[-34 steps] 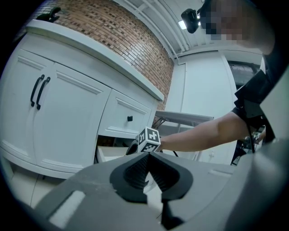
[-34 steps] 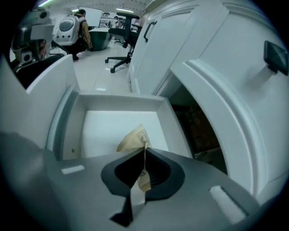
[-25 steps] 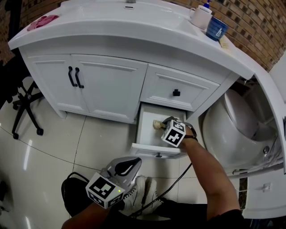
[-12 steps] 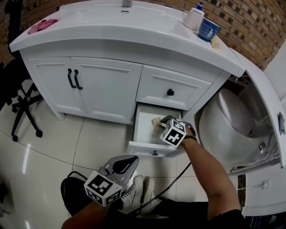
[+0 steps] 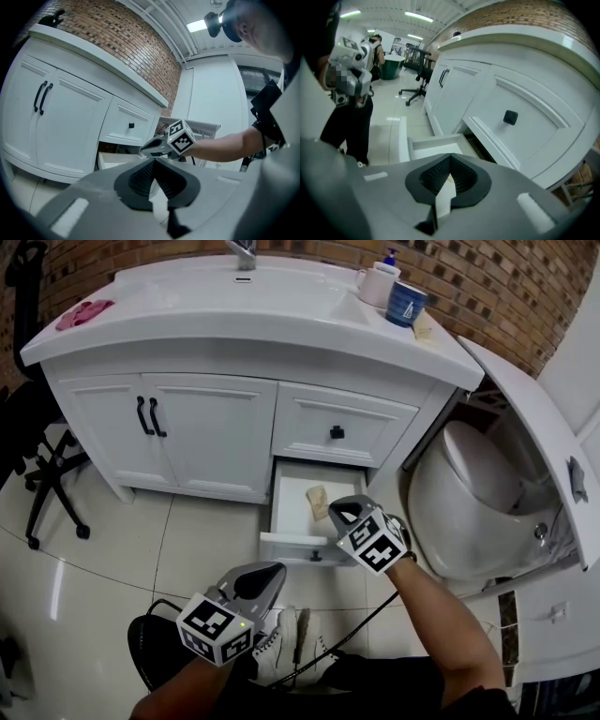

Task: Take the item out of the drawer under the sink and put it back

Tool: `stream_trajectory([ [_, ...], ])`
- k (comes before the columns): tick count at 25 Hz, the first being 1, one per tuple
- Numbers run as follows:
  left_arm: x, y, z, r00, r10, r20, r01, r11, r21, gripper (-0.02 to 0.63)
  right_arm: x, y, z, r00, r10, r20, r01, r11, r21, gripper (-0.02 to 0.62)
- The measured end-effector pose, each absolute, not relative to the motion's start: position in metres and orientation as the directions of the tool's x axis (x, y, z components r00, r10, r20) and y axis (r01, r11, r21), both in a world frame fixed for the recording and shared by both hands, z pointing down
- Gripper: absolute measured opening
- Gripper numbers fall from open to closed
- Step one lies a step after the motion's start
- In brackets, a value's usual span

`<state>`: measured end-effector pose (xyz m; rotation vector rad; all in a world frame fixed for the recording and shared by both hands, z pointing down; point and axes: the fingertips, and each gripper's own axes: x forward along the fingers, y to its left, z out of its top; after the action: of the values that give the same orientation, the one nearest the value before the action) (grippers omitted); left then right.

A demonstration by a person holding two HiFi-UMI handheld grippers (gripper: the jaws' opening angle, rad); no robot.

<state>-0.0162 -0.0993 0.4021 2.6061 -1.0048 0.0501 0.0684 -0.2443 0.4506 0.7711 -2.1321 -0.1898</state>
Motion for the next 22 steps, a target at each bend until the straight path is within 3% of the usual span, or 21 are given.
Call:
stream_trajectory([
  [11, -0.006, -0.099, 0.397, 0.744, -0.653, 0.141, -0.664, -0.698, 0.269, 0.006, 0.083, -0.139, 0.391, -0.672, -0.637, 0.377, -0.681, 0.732, 0.023, 0.008],
  [22, 0.000, -0.101, 0.396, 0.746, -0.650, 0.145, -0.662, -0.701, 0.265, 0.006, 0.099, -0.111, 0.397, -0.674, -0.671, 0.308, -0.726, 0.679, -0.110, 0.008],
])
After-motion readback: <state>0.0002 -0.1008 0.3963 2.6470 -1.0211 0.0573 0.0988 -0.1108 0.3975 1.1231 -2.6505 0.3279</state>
